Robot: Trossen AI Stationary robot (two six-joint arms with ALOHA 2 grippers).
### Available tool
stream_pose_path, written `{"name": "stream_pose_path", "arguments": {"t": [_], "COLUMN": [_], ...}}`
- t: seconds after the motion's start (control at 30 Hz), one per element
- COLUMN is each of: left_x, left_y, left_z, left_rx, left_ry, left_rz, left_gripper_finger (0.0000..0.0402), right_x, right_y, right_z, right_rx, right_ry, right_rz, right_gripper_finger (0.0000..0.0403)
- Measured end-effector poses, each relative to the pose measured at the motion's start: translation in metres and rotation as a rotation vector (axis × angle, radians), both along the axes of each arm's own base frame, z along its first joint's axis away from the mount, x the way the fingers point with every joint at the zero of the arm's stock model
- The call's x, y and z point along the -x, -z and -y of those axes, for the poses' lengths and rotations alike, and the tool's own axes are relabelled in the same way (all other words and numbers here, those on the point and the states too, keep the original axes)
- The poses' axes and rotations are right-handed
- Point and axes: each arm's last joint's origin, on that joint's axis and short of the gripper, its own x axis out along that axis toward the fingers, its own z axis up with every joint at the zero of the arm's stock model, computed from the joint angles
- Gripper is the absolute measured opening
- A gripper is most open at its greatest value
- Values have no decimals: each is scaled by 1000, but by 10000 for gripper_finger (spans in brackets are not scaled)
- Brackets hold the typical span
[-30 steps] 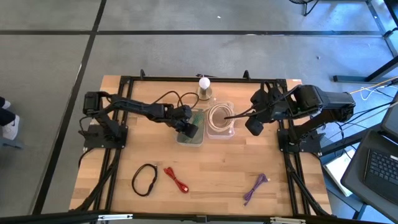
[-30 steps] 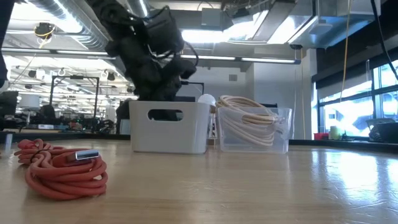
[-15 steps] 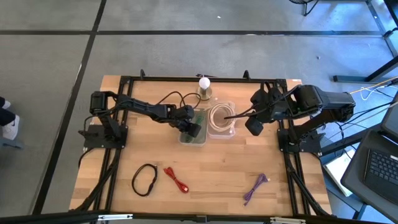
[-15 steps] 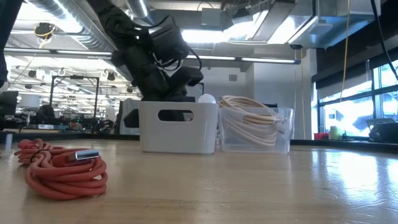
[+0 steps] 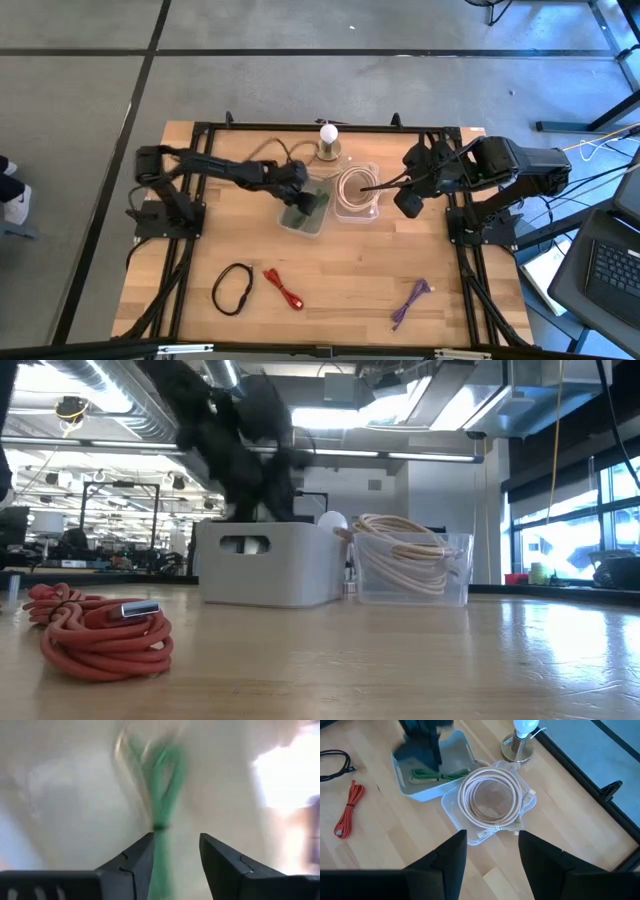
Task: Pick and place USB-C Cables
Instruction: Adjust the gray bin
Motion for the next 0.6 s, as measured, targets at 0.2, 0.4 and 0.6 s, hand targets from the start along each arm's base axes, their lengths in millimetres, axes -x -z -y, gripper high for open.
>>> {"name": "stream_pose_path", "arguments": {"t": [0.2, 0.4, 0.6], "left_x": [30, 80, 138], "left_y": [-66, -126, -123], "left_z": [-9, 10, 46], "left_rx": [-83, -4, -26], "left_ry": [3, 178, 324], "left_rz": [181, 366, 53], "left_gripper_finger": [152, 152, 152], "right_x": [0, 1, 2], "right_y": [0, 1, 1], "right_z": [0, -3, -9], "right_rx": [-3, -52, -52], "right_ry": [-4, -36, -61], "right_rz": [-4, -18, -15], "right_gripper_finger": [180, 180, 181]}}
